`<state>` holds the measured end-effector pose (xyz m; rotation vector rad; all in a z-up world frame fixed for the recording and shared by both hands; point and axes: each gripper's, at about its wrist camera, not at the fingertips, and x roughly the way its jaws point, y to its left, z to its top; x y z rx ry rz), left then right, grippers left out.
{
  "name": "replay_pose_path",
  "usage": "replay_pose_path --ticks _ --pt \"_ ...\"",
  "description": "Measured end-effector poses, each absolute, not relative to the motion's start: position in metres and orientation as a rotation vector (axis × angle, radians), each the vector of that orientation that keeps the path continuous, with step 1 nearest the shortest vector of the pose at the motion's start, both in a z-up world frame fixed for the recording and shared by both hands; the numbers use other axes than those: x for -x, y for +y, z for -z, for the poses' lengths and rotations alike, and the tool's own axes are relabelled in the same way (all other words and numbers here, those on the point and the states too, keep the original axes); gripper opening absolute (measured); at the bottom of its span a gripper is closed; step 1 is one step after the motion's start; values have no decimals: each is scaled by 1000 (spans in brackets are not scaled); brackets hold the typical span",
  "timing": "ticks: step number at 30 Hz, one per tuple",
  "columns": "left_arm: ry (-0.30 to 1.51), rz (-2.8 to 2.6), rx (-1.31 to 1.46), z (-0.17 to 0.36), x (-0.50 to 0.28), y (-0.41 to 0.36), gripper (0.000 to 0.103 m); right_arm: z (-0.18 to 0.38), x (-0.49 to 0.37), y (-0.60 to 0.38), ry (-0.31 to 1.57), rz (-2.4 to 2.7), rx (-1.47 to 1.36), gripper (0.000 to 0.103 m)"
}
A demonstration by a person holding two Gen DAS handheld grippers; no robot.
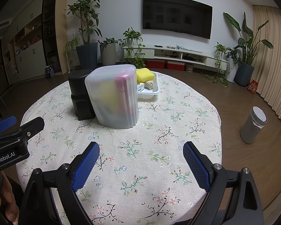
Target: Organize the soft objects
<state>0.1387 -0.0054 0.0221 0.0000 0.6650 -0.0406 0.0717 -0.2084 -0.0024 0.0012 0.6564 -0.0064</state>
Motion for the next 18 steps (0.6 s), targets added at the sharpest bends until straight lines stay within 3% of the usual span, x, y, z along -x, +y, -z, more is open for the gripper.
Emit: replay_pose_path --ticks 18 --pt "656 22 -3 -22 -135 -11 103 2 -72 -208 657 6 1 93"
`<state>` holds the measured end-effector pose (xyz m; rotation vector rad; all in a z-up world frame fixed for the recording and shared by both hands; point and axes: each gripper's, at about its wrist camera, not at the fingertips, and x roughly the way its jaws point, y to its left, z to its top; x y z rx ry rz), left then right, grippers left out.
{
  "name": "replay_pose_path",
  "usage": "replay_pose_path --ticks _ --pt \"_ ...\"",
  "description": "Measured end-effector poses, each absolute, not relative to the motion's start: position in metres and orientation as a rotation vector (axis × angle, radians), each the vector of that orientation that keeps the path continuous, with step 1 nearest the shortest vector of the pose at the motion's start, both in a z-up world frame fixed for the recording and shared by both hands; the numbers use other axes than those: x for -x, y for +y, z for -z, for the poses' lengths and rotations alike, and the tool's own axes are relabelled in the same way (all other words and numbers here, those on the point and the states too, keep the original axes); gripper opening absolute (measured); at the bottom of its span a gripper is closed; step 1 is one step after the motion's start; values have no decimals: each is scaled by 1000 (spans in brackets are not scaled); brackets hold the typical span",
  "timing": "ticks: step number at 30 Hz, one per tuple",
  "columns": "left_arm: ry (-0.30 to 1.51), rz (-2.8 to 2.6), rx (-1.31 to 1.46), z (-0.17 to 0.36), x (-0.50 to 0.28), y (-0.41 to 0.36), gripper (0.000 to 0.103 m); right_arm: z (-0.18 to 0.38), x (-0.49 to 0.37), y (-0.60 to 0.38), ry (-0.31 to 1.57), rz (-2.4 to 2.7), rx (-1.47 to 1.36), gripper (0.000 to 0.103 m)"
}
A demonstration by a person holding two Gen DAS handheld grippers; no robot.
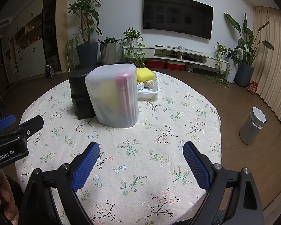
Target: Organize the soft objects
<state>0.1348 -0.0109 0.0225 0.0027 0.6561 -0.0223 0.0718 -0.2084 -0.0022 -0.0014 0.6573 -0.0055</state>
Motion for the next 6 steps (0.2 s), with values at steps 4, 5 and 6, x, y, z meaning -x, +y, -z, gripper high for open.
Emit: replay_pose_path --ticks 4,5,6 --pt "641 26 -8 -25 -133 -12 103 1 -73 -208 657 7 1 93" --pt "641 26 -7 -25 -133 -12 103 2 -73 -208 658 8 1 93" --pt "640 26 -8 -25 -133 -12 103 1 -73 -208 658 7 1 93"
